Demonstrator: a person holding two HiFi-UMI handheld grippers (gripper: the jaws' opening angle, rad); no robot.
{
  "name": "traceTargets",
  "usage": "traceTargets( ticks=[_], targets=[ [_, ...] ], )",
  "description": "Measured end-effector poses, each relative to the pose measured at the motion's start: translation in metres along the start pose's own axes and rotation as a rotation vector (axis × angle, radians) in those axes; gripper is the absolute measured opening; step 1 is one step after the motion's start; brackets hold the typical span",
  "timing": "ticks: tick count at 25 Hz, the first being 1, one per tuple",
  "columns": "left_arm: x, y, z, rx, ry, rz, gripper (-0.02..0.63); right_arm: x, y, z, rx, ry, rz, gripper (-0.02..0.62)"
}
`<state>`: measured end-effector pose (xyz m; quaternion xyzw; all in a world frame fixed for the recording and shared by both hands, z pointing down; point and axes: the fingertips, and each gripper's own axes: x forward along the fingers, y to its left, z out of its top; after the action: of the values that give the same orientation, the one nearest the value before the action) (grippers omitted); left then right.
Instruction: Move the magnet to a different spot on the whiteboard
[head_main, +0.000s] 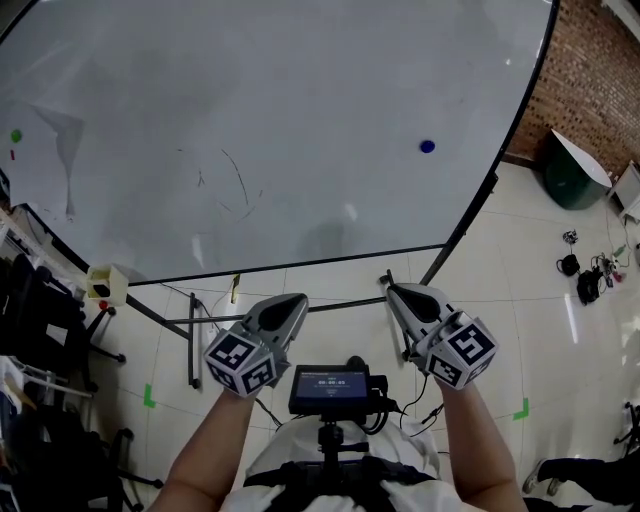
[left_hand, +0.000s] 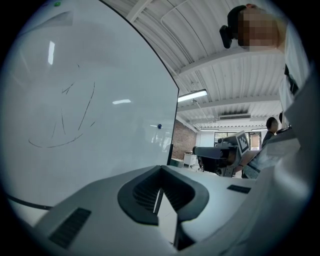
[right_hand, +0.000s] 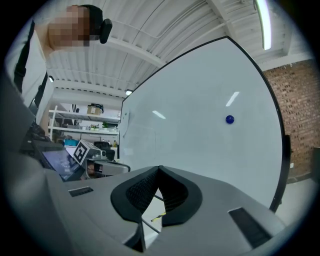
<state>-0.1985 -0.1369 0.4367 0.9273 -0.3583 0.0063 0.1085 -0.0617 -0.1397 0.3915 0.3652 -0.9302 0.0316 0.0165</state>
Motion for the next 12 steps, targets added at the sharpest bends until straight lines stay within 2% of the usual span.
traceTargets(
  ticks=[12],
  targets=[
    [0.029, 0.045, 0.016, 0.007, 0.025, 0.017, 0.034, 0.049, -0.039, 0.008, -0.035, 0.015, 0.016, 0.031]
  ],
)
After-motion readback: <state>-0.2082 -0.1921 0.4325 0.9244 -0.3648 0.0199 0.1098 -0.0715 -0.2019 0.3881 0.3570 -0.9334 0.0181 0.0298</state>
